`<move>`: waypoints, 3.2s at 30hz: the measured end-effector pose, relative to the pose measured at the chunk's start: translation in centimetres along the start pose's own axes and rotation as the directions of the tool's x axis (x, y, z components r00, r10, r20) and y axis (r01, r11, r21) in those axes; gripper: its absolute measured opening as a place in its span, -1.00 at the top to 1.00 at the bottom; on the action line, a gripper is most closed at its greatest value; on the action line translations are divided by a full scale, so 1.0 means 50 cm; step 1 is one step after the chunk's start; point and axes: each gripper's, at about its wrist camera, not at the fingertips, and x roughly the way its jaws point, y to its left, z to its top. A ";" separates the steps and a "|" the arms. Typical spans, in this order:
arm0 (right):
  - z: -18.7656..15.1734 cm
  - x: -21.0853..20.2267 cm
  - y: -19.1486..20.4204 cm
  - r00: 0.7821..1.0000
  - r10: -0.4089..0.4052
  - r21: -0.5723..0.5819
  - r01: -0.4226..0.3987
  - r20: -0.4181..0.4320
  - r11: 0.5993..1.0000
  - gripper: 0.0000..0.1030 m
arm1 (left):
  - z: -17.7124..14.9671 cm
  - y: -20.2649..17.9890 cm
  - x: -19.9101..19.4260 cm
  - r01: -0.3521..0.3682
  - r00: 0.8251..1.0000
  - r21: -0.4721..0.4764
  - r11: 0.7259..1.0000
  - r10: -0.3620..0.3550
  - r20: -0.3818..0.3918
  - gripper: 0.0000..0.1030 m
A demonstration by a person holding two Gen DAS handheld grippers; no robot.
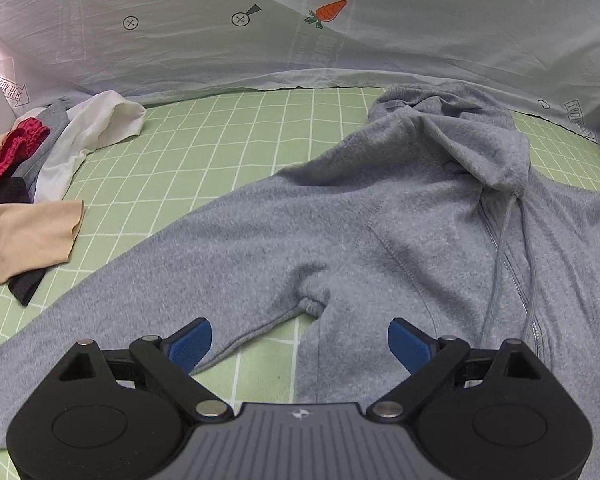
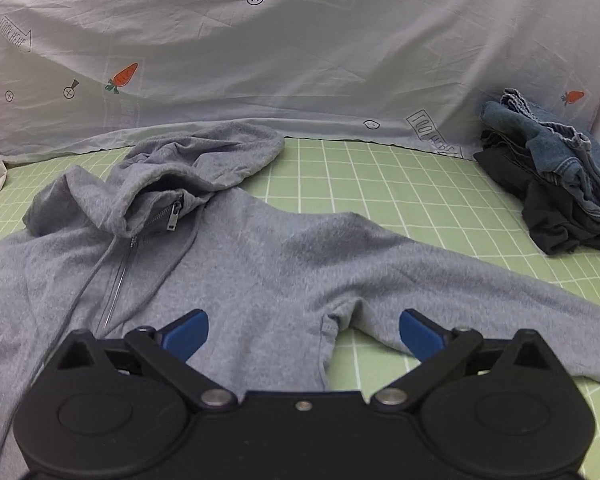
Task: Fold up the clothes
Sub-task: 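Lift the hoodie by the hem with both grippers and lay it flat, then open both grippers and release the hoodie hem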
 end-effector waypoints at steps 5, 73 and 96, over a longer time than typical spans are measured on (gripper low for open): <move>0.085 0.120 0.014 1.000 0.012 0.002 -0.012 -0.016 1.000 -1.00 | 0.111 -0.006 0.104 0.002 1.000 -0.015 1.000 -0.002 -0.007 -0.84; 0.426 0.482 0.071 0.995 0.096 -0.027 -0.096 0.016 0.995 0.64 | 0.526 -0.091 0.416 0.206 0.974 -0.061 0.977 -0.198 0.112 0.67; -0.038 0.015 0.137 0.989 0.072 -0.130 -0.089 -0.126 0.988 -0.99 | -0.025 0.226 -0.020 0.023 0.998 -0.344 0.939 -0.002 0.060 -0.93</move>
